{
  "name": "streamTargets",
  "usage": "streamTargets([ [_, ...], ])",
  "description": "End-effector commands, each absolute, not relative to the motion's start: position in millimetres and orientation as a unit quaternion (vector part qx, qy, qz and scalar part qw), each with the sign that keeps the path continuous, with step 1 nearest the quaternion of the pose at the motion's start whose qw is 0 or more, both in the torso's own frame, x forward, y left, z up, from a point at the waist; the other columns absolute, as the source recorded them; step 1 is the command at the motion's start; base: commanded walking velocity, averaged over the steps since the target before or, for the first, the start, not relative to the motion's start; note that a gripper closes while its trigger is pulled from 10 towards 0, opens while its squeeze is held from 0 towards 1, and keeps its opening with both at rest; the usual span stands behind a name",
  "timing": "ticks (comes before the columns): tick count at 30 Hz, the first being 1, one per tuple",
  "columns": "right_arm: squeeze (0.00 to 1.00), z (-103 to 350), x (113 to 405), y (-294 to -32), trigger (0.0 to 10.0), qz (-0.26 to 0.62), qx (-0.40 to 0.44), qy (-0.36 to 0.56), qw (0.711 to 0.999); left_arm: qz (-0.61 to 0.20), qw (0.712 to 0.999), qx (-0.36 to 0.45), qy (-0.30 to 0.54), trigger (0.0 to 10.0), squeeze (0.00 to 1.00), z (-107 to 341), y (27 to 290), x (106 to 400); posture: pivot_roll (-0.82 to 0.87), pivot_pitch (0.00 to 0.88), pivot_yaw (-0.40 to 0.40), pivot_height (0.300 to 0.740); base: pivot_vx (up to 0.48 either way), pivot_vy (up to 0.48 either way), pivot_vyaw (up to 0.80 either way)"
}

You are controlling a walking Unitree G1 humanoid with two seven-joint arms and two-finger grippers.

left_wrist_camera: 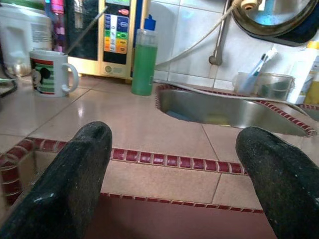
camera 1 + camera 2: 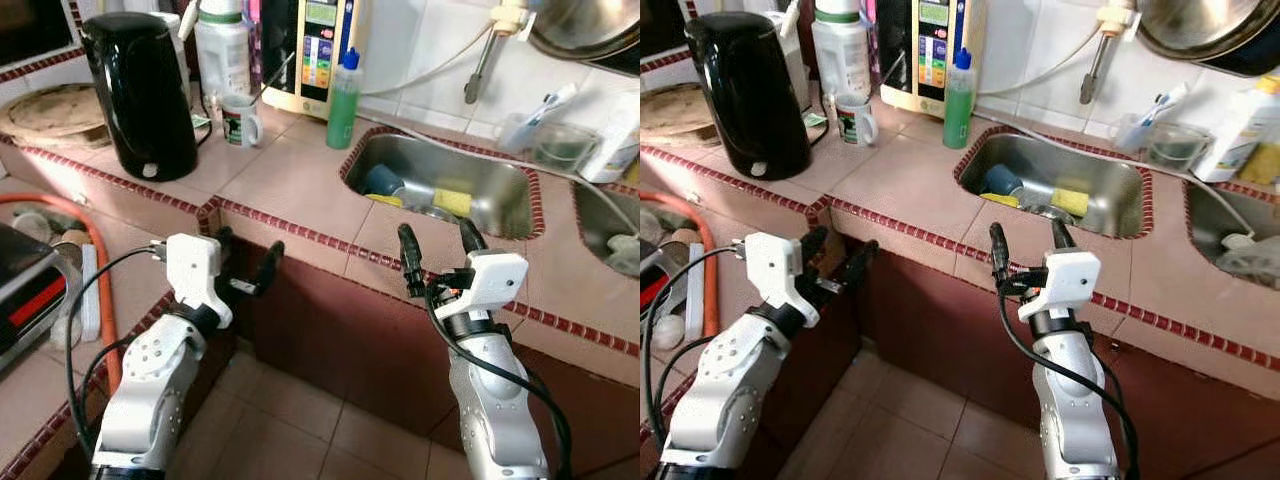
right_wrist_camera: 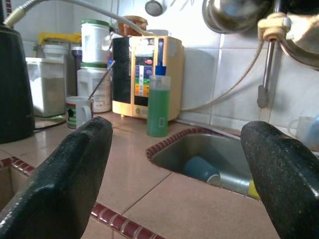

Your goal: Kitchen organization

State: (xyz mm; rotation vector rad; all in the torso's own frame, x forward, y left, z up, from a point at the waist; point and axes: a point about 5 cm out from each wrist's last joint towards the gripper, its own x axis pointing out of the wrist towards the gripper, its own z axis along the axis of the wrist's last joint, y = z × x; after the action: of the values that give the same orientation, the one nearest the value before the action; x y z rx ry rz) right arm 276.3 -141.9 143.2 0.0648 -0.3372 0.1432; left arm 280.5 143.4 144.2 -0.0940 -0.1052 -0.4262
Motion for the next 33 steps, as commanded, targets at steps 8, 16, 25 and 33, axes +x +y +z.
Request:
streamTargets([
  [8,0.00,146.1,277.1,-146.1,10.0,0.066,0.028,-0.171,0.983,-0.233,0.970,-0.040,-0.058,10.0,0.00,147.4,136.9,278.3,0.08,0.000,-0.037,0.740,0.000,0.000,0.00],
  [16,0.00,146.1,276.7,-145.6,10.0,0.064,0.029,-0.171,0.983,-0.244,0.967,-0.041,-0.062,10.0,0.00,148.9,136.3,277.7,0.08,0.000,-0.034,0.740,0.000,-0.086,0.00],
  [25,0.00,146.2,276.2,-145.3,10.0,0.062,0.031,-0.172,0.983,-0.255,0.964,-0.038,-0.061,10.0,0.00,149.1,135.6,275.9,0.08,0.000,-0.029,0.740,0.000,-0.480,0.00],
  [33,0.00,146.2,276.8,-144.2,10.0,0.061,0.034,-0.172,0.983,-0.258,0.964,-0.049,-0.045,10.0,0.00,145.6,135.2,275.5,0.08,0.000,-0.027,0.740,0.000,0.000,0.00],
])
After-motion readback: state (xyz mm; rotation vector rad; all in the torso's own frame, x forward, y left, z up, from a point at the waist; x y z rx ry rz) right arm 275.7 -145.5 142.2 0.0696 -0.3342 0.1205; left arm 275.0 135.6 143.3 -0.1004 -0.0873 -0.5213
